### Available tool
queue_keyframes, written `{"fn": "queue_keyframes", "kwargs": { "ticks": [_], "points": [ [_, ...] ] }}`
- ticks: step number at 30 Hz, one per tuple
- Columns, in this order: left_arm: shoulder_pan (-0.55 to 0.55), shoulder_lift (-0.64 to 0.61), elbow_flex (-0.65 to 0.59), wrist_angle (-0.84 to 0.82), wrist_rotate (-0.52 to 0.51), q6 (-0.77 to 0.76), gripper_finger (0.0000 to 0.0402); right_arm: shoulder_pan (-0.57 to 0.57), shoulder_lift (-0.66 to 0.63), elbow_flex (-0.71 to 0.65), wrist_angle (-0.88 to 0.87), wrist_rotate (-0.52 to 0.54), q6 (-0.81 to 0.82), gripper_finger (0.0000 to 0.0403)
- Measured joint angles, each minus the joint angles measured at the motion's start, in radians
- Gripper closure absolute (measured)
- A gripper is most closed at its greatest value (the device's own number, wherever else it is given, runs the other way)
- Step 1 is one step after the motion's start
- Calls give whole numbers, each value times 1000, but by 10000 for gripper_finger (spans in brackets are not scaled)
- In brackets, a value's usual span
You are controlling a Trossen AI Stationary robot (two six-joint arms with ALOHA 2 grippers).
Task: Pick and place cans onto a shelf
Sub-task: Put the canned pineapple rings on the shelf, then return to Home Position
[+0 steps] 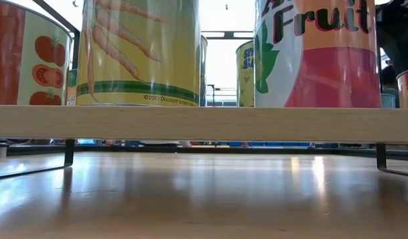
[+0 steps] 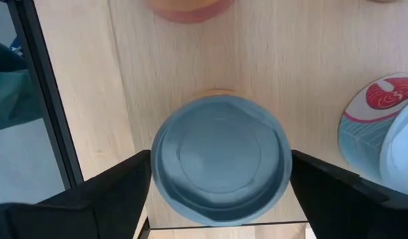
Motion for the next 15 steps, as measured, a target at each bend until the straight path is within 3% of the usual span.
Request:
{"fn": "queue_keyframes", "kwargs": {
  "ticks": [15],
  "points": [
    [25,0,0,3,2,34,66,-67,-126,124,-122,30,-129,55]
  ]
}}
